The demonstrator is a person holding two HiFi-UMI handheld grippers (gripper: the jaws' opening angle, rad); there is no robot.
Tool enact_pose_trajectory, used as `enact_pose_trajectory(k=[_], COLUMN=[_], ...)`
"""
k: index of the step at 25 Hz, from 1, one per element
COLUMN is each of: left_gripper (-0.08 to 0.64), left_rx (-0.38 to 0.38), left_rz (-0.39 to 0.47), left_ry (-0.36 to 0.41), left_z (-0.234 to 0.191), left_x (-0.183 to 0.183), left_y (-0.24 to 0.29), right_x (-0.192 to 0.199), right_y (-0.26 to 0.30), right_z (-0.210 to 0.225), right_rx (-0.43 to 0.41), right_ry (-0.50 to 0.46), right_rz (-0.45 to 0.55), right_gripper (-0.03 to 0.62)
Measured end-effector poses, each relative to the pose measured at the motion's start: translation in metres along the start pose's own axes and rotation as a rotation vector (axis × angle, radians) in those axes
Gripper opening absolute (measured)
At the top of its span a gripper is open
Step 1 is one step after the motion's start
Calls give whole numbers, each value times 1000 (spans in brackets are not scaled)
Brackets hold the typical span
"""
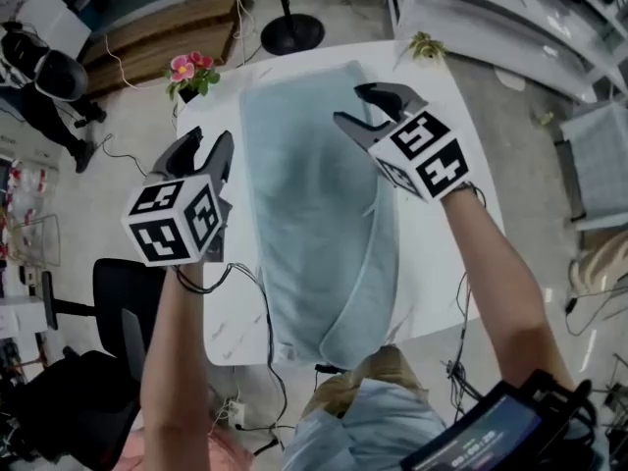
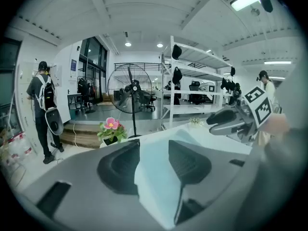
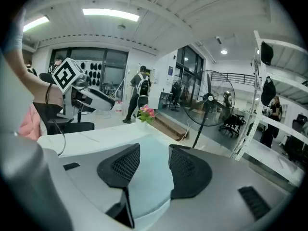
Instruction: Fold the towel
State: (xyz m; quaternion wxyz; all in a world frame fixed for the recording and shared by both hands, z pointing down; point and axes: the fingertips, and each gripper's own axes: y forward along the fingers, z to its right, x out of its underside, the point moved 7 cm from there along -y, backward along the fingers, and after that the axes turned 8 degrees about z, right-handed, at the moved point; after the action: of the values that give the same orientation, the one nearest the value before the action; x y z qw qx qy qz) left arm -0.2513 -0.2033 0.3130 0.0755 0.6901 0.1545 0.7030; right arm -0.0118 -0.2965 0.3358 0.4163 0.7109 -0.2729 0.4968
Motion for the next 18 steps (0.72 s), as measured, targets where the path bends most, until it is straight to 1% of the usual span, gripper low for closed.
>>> enact_pose_trajectory(k=[3, 8, 13, 16, 18], left_gripper=[190, 190, 190, 190, 190], left_rx=[0, -11, -17, -24, -25], left_rz=[5, 18, 17, 12, -5], left_ry=[-12, -49, -66, -95, -122], left_z=[12, 34, 60, 75, 85], left_x=[13, 47, 87, 110, 130], left_y=[-50, -125, -193, -226, -246], right_x=[-2, 6, 29, 43, 53], right_y=[-30, -75, -120, -144, -157], right_z=[-42, -116, -192, -232, -261], right_rx=[-29, -77, -140, -189, -240], right_ry=[-19, -39, -46, -55, -59], right_rz=[-9, -13, -31, -44, -57], right_gripper=[198, 195, 184, 183, 179])
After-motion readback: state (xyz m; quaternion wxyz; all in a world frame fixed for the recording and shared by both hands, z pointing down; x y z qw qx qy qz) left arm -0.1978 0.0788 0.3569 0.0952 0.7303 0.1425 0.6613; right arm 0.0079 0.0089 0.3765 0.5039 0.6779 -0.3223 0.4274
